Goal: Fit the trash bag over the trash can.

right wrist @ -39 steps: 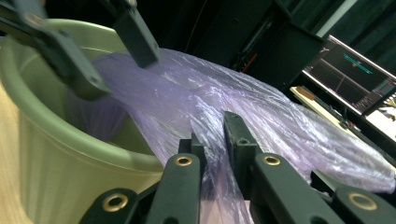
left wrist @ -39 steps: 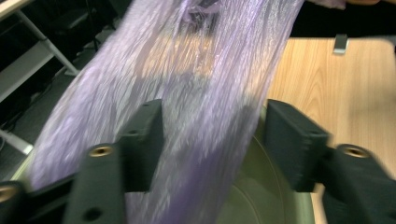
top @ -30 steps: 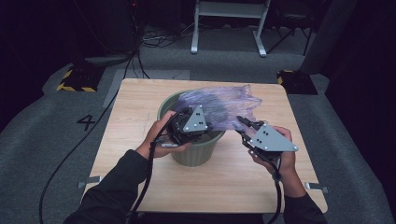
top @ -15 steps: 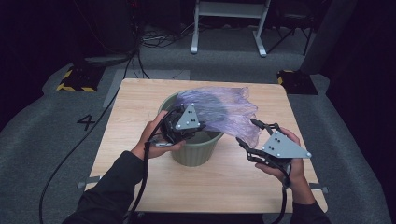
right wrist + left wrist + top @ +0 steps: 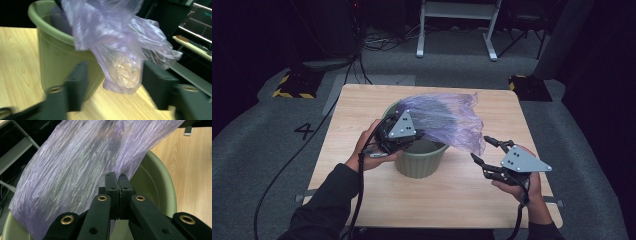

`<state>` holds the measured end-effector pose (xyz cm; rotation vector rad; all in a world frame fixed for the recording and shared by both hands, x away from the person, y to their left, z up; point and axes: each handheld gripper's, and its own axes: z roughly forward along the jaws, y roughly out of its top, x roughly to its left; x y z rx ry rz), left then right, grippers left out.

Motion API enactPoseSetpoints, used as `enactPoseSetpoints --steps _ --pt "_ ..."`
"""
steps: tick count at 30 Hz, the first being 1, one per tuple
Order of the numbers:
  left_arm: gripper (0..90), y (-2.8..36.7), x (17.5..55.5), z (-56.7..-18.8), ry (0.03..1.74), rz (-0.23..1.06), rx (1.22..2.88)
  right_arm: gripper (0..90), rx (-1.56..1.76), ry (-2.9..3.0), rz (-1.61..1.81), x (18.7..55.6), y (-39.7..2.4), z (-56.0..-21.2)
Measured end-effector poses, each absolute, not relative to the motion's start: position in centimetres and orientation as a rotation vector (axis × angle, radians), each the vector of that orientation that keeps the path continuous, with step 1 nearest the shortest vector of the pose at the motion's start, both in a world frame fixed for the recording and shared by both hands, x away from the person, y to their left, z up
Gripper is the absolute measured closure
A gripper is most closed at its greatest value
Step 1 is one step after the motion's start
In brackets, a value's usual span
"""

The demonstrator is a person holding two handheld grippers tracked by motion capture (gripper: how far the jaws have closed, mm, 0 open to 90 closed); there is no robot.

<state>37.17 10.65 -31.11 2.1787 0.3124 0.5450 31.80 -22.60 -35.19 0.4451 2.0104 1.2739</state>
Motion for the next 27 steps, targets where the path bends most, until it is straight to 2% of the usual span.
enactPoseSetpoints --steps 2,4,6,7,10,12,16,19,23,24,25,27 --pt "87.8 10.9 37.0 -31.2 0.312 0.546 2.176 59.4 0.408 2.021 1.277 31.8 -22.1 -35.4" --pt "81.9 11.2 36.8 -31.3 0.318 0.546 2.171 75.0 0.377 2.017 1.28 31.7 -21.6 -35.6" --pt "71.0 11.4 36.5 -31.3 0.33 0.544 2.159 83.5 0.344 2.021 1.294 31.5 -21.2 -35.7" --pt "68.4 11.5 36.4 -31.3 0.322 0.539 2.158 85.9 0.333 2.016 1.299 31.4 -21.0 -35.8" --pt "51.2 11.4 35.9 -31.0 0.33 0.543 2.145 89.3 0.299 2.026 1.303 31.0 -20.5 -35.8" --pt "47.8 11.1 35.6 -30.8 0.313 0.536 2.132 89.4 0.277 2.033 1.303 30.8 -20.1 -35.8" --pt "29.8 10.3 34.9 -30.3 0.308 0.53 2.097 89.6 0.244 2.048 1.29 30.4 -19.5 -35.8" --pt "24.0 9.4 34.4 -29.9 0.266 0.516 2.077 89.7 0.225 2.065 1.281 30.1 -19.2 -35.7" --pt "24.2 8.3 34.1 -29.7 0.237 0.488 2.078 89.4 0.213 2.072 1.275 29.9 -18.9 -35.8" --pt "35.3 7.7 34.1 -29.7 0.219 0.493 2.099 88.8 0.208 2.075 1.276 29.9 -18.7 -35.9" --pt "35.6 7.4 34.1 -29.8 0.205 0.491 2.113 88.8 0.205 2.078 1.276 29.8 -18.7 -35.9" --pt "46.8 7.0 34.1 -29.9 0.191 0.503 2.133 88.3 0.197 2.083 1.276 29.7 -18.6 -36.0"
